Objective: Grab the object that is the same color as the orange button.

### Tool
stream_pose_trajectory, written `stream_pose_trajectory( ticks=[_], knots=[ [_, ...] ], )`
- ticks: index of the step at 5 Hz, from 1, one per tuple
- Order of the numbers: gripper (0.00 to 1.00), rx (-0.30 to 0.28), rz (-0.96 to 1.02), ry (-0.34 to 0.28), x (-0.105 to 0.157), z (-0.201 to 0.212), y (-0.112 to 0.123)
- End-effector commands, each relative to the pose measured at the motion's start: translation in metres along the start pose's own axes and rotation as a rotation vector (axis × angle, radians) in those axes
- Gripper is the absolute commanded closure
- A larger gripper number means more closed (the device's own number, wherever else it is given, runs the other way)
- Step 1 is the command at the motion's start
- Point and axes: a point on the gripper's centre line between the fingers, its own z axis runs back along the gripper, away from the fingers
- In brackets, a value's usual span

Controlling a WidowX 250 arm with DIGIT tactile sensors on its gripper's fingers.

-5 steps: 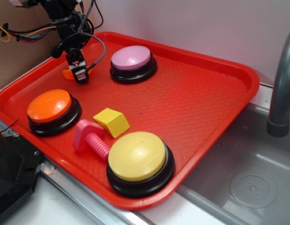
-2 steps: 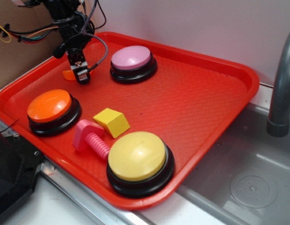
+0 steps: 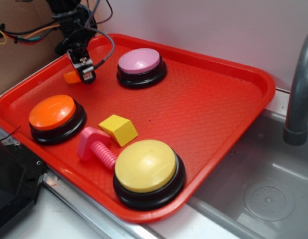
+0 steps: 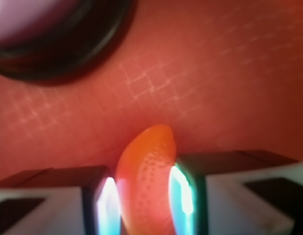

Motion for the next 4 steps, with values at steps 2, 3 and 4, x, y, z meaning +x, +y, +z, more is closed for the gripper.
stream_pose_trajectory(
  ticks=[2,3,4],
  knots=[
    [1.00,-0.006,0.456,-0.121,0.041,0.113,-0.052],
    [1.00,-0.009,0.554,-0.120,0.056,0.136,-0.074],
    [1.00,-0.006,0.579,-0.141,0.060,0.143,-0.086]
  ],
)
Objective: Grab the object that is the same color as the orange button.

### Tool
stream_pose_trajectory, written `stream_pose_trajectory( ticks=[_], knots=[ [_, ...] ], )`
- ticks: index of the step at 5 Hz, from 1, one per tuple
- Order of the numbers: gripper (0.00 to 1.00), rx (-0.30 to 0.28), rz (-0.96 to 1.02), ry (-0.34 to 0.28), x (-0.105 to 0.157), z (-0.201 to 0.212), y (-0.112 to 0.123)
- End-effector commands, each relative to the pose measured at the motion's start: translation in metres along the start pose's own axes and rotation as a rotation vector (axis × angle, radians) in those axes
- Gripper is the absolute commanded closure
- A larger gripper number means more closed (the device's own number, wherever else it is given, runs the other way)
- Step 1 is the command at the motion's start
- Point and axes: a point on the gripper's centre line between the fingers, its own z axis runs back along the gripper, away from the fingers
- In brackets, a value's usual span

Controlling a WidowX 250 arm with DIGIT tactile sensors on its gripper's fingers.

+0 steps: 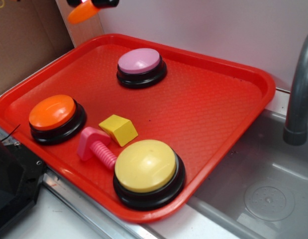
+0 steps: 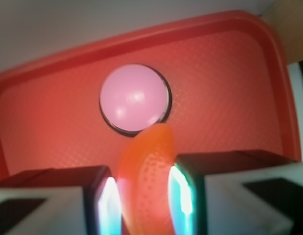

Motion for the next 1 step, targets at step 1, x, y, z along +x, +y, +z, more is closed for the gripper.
stream_pose_trajectory(
  ticks=[1],
  knots=[
    [1.00,-0.019,0.034,-0.082,0.0080,0.0207,-0.0186]
  ],
)
